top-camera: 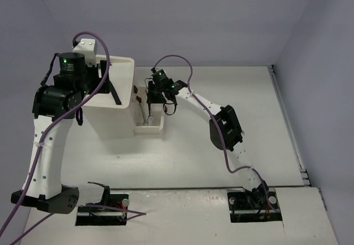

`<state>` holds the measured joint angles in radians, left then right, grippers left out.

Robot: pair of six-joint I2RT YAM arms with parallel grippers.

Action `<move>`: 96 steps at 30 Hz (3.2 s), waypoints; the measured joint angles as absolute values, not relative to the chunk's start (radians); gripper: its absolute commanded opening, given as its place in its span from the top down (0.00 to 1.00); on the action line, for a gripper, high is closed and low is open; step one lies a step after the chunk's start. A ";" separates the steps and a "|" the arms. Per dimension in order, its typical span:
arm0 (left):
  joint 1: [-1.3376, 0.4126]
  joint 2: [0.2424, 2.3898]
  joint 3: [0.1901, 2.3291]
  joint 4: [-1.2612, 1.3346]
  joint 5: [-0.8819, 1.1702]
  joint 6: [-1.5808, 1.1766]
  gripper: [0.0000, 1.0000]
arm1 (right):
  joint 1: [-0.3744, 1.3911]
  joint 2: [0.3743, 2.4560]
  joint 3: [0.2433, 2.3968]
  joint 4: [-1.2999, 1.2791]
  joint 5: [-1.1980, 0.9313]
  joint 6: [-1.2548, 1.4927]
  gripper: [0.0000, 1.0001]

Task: Sort the tools into containers

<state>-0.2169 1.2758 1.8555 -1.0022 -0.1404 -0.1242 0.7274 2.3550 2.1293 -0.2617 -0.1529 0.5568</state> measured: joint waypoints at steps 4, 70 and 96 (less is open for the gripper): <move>-0.217 1.262 1.852 -1.003 -0.145 -0.124 0.32 | 0.729 2.392 2.105 -0.278 -0.131 0.555 0.51; -0.268 1.299 1.849 -1.002 -0.105 -0.143 0.32 | 0.317 1.939 1.285 -0.319 -0.148 0.171 1.00; -0.267 1.294 1.834 -1.000 -0.190 -0.134 0.31 | 0.705 2.257 2.031 -0.202 -0.223 0.597 0.86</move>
